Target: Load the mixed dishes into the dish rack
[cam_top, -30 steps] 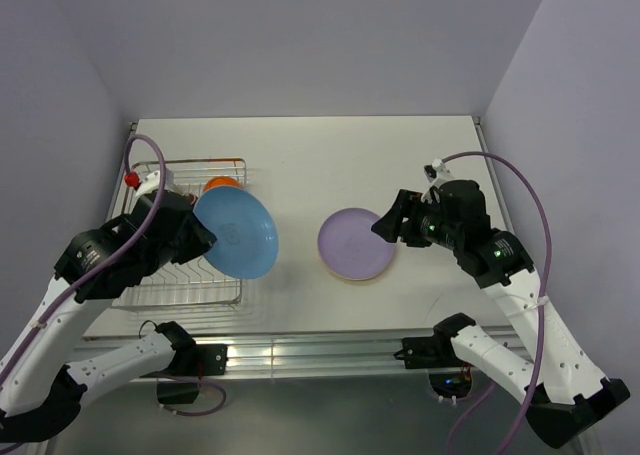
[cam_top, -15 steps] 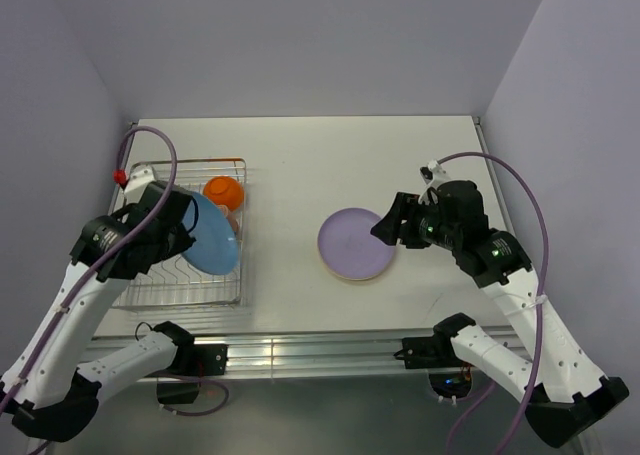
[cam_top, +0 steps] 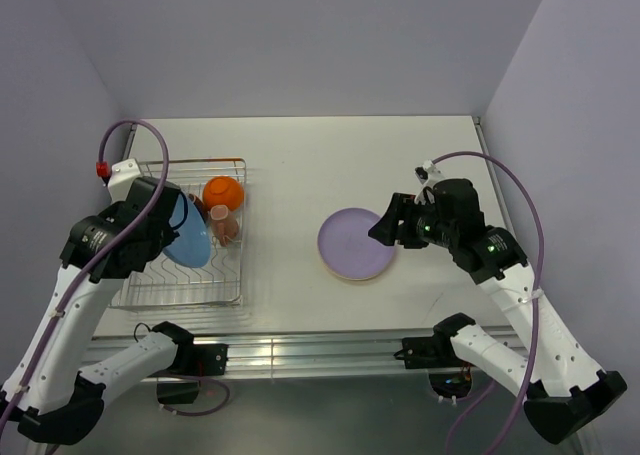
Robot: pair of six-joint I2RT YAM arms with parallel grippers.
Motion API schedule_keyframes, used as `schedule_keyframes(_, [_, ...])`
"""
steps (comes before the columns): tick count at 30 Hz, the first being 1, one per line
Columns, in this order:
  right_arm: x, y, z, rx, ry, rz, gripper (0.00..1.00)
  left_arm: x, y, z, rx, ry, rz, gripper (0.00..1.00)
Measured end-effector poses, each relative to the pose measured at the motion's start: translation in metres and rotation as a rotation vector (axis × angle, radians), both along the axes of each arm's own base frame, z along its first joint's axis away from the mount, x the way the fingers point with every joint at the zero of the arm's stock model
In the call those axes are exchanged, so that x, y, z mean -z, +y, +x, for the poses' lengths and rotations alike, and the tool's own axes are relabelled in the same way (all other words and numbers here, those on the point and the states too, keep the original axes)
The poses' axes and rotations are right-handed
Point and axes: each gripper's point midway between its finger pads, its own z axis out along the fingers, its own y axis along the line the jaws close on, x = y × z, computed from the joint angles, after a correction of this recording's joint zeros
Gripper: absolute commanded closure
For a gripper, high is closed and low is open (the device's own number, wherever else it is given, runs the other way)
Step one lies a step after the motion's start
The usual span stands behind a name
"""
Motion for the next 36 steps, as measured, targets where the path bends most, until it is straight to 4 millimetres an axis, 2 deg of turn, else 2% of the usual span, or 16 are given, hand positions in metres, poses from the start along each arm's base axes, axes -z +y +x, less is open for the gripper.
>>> schedule_keyframes(5, [0.0, 0.001, -0.001, -0.006, 0.001, 0.002, 0.32, 0.003, 0.0, 0.003, -0.007, 0.02, 0.02, 1.0])
schedule_keyframes(11, [0.0, 0.002, -0.002, -0.015, 0.003, 0.009, 0.32, 0.018, -0.003, 0.012, -0.011, 0.09, 0.059, 1.0])
schedule_keyframes(20, [0.009, 0.005, -0.008, -0.036, 0.028, 0.014, 0.32, 0.027, 0.001, 0.018, -0.046, 0.125, 0.093, 1.0])
schedule_keyframes(32, [0.008, 0.011, -0.013, -0.072, 0.034, 0.032, 0.32, 0.027, 0.005, 0.017, -0.063, 0.124, 0.094, 1.0])
schedule_keyframes(36, [0.008, 0.011, -0.013, -0.072, 0.034, 0.031, 0.32, 0.034, 0.002, 0.018, -0.039, 0.15, 0.1, 1.0])
